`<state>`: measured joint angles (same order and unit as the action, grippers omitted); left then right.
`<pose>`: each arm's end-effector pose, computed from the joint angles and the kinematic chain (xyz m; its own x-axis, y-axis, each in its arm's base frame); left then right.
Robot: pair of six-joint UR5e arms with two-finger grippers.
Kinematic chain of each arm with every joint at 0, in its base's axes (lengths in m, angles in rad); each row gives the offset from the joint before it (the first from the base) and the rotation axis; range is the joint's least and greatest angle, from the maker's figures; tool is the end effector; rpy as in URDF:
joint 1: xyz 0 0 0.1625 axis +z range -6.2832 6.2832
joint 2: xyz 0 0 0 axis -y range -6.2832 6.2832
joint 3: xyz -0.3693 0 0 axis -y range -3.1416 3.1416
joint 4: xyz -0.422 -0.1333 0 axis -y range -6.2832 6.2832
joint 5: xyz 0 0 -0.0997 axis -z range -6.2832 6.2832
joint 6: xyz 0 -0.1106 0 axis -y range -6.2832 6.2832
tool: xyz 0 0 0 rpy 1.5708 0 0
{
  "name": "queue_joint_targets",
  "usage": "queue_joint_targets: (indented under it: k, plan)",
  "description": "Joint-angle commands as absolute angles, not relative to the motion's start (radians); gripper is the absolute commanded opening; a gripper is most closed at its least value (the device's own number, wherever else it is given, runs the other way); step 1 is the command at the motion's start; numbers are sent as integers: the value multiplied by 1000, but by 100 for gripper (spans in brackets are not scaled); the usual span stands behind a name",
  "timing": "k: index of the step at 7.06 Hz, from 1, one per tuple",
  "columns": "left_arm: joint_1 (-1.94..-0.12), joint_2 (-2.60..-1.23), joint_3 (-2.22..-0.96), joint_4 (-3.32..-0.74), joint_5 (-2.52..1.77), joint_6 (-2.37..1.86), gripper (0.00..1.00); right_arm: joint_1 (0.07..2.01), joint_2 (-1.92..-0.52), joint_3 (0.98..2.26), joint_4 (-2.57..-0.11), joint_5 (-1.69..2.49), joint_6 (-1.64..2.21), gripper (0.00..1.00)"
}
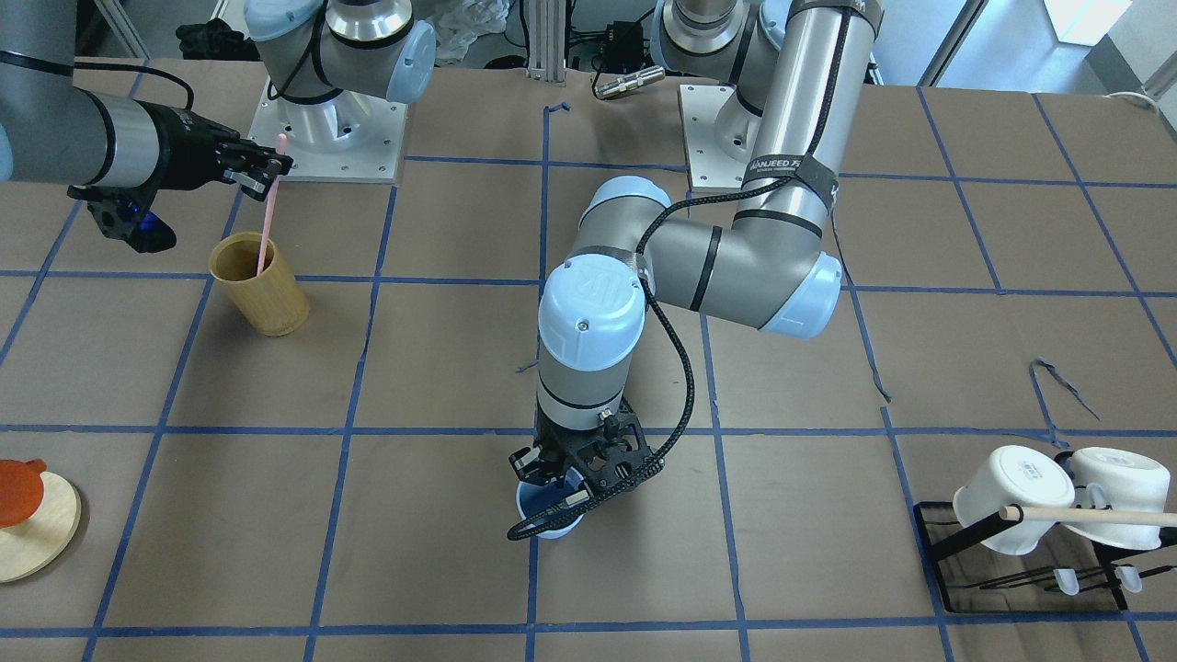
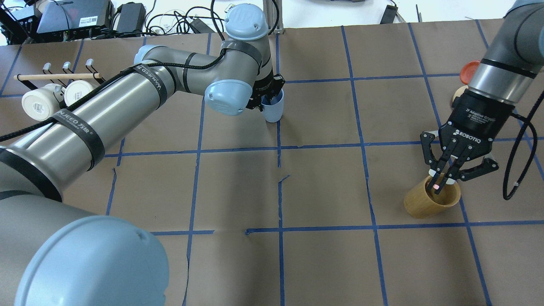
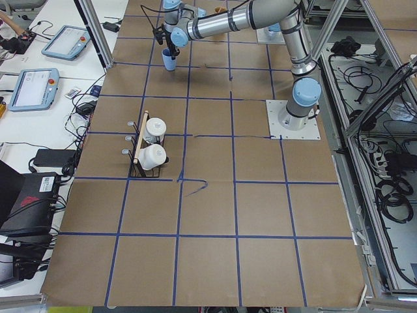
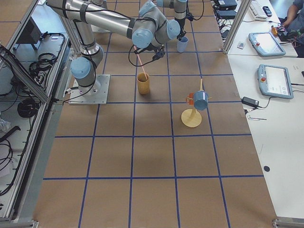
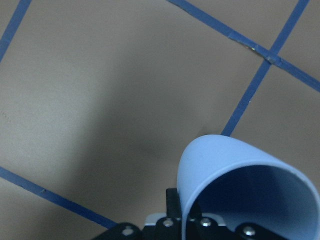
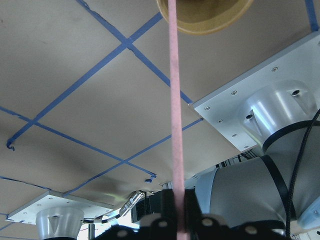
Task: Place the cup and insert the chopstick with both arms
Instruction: 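Set the blue cup upright at table center and release with the left gripper, then pull the pink chopstick from the bamboo cup with the right gripper while the left withdraws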
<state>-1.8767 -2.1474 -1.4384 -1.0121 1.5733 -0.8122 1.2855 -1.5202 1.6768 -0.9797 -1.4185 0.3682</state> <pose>-0.3359 -0.6218 0.1923 -0.8732 -0.4806 0.0812 -0.4864 0.8701 -0.0804 0.0218 -0.4590 0.3176 -0.7835 0.6051 0.1410 0.5235 0.5207 0.6744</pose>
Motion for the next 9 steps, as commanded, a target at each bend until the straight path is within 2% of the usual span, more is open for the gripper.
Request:
queue_joint_targets:
  k: [1,3,6,9]
  plan:
    - [-1867,-2106,-1422,-986,1559,-789,89,1285,-1520,1602,-892,-1410,384,8]
    - [-1768,-2031,-1425,-1091,1568,-561,97,1285,-1516,1521,-839,-1362,387,8]
    - [-1559,-1834,-1417,-1337,1578,-135,96,1290,-1484,1422,-808,-1145,390,8]
    - [-1505,-1639,-1489,-1549,1578,-38,95,1318,-1411,1369,-880,-796,576,6]
